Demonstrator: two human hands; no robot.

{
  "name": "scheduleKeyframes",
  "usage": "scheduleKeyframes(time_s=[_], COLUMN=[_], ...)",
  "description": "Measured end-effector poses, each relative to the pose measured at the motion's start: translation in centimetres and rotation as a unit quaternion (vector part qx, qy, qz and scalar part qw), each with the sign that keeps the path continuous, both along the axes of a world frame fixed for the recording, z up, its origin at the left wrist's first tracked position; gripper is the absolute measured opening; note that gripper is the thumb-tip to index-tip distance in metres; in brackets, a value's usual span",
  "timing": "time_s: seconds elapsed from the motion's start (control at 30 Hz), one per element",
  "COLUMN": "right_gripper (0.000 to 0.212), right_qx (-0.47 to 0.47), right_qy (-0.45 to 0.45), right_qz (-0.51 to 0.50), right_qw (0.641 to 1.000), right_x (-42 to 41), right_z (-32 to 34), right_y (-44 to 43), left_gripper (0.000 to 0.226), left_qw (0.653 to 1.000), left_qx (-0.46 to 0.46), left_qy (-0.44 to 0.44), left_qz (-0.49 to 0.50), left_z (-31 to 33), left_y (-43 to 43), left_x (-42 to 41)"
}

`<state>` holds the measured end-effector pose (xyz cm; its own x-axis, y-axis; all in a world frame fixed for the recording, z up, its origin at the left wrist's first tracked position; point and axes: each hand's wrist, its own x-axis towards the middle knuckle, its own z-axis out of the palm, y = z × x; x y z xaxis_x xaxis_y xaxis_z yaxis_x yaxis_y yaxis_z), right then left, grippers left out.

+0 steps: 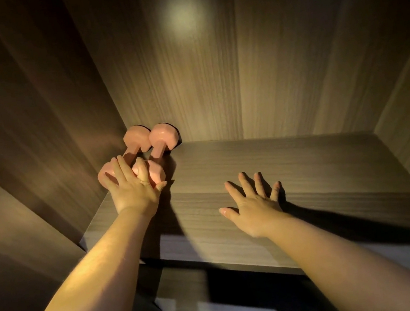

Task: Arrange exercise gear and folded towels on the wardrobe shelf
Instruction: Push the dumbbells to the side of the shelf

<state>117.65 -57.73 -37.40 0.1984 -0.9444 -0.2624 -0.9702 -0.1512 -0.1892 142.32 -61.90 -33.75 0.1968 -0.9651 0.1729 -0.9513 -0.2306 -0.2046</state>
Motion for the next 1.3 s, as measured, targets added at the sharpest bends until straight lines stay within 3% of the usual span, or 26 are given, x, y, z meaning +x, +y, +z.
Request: scheduleKeyframes(time_s=[0.27,0.5,0.9,1.13,1.3], right_gripper=[0.065,0.066,0.067,0.066,0.066], right_qx=[-0.024,-0.038,-0.101,-0.085,-0.101], right_qy=[0.032,0.021,-0.078,-0.138,-0.058], right_qz=[-0.023,-0.047,-0.084,-0.127,-0.105], right_qw=[0.999,0.998,0.988,0.979,0.988], right_x=[-3.1,-5.6,-8.2,-10.8,-12.6], right_z=[3.3,7.3,11.9,11.0,10.1], right_y=[2.9,9.0,25.7,27.2,22.9], left_gripper=[0.096,0.082,0.064,0.062,0.062], left_qw=[0.997,0.992,0.975,0.968,0.966], left_qx=[0.008,0.039,-0.035,-0.025,-0.022], left_qy=[0.072,0.102,0.161,0.180,0.164], left_qz=[0.025,-0.059,-0.150,-0.172,-0.199], left_z=[2.5,4.8,8.0,8.0,7.2], left_y=[2.3,12.3,30.7,30.9,26.2], left_x=[-1.5,-6.0,-12.9,-16.2,-18.2])
